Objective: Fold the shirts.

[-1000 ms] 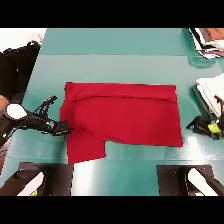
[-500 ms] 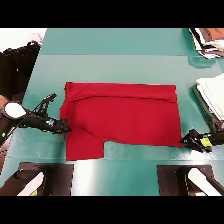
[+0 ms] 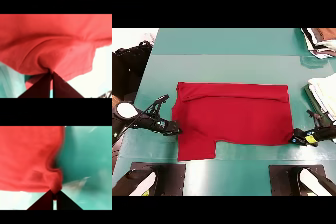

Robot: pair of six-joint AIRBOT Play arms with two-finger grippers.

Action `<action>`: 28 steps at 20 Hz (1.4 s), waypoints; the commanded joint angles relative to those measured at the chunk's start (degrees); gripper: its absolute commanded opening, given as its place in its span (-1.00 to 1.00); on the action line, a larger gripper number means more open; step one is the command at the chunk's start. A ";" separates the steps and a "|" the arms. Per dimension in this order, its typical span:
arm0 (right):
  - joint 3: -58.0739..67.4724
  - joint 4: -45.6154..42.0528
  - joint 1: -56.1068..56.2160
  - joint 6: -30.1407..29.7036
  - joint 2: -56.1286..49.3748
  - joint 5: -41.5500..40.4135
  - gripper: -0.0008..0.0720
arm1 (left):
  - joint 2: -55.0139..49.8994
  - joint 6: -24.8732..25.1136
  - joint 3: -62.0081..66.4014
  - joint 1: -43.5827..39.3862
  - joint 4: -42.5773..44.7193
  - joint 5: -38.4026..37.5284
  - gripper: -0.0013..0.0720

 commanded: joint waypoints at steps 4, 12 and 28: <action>8.68 -6.82 1.42 0.26 13.49 13.09 -0.94 | 10.69 -3.06 0.15 -0.04 0.81 -8.74 -0.89; 24.02 -2.25 4.72 1.20 0.68 6.19 -0.94 | 0.20 -0.50 10.78 -0.04 0.98 8.15 -0.89; 63.60 13.66 9.70 3.13 -43.08 0.44 0.37 | -35.50 0.98 40.06 -0.02 0.50 22.56 0.79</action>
